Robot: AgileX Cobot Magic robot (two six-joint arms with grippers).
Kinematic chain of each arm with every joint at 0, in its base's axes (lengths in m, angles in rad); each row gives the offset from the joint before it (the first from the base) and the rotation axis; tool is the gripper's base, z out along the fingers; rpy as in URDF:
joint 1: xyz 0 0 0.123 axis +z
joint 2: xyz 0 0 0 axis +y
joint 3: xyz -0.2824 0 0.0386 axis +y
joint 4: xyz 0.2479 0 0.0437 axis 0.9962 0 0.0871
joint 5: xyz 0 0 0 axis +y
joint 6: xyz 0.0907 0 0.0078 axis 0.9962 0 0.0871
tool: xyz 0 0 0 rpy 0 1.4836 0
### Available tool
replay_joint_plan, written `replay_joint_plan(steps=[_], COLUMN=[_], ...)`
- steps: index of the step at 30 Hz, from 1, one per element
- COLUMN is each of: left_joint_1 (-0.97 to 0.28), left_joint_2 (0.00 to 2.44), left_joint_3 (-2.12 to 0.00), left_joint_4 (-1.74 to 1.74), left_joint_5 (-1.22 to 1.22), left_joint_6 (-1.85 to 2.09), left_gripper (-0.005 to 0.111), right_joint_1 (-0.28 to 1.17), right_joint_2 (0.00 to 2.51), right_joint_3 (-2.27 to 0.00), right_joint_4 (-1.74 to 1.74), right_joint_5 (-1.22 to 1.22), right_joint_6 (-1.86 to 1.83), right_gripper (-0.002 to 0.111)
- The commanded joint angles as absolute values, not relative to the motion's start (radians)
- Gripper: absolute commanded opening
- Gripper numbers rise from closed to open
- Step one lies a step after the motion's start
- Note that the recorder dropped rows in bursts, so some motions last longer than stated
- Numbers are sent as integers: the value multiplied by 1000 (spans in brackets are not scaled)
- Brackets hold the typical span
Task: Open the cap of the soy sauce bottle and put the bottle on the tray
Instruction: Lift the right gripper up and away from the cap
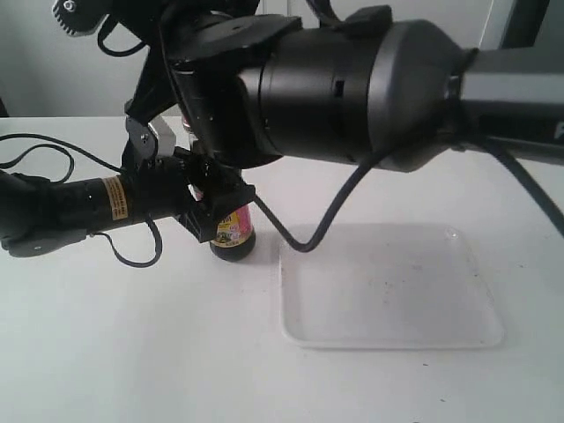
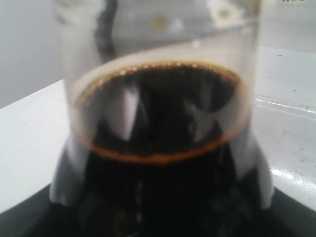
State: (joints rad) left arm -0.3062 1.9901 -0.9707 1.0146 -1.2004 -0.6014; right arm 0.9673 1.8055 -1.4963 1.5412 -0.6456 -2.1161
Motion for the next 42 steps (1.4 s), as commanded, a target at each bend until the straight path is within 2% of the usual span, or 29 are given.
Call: replay_joint_plan(steps=[1, 15, 24, 37, 42], left_joint_1=[-313, -313, -313, -313, -313], left_joint_2=[1985, 1985, 1985, 1985, 1985], left_joint_3=[-967, -967, -967, -967, -967], left_joint_4=[1041, 1038, 1038, 1038, 1038], left_joint_5=[-1175, -1175, -1175, -1175, -1175], left_joint_6=[-604, -604, -607, -610, -610], left_gripper=[0, 0, 0, 0, 0], right_joint_1=[921, 759, 622, 381, 365], right_joint_2=[1793, 1775, 1716, 1687, 1687], right_joint_3=[-1505, -1487, -1424, -1324, -1324], right_joint_4=[1648, 1744, 1744, 1736, 1402], right_joint_5=[-652, -510, -327, 337, 473], right_joint_6=[-2133, -2133, -2133, -2083, -1877], right_gripper=[0, 0, 0, 0, 0])
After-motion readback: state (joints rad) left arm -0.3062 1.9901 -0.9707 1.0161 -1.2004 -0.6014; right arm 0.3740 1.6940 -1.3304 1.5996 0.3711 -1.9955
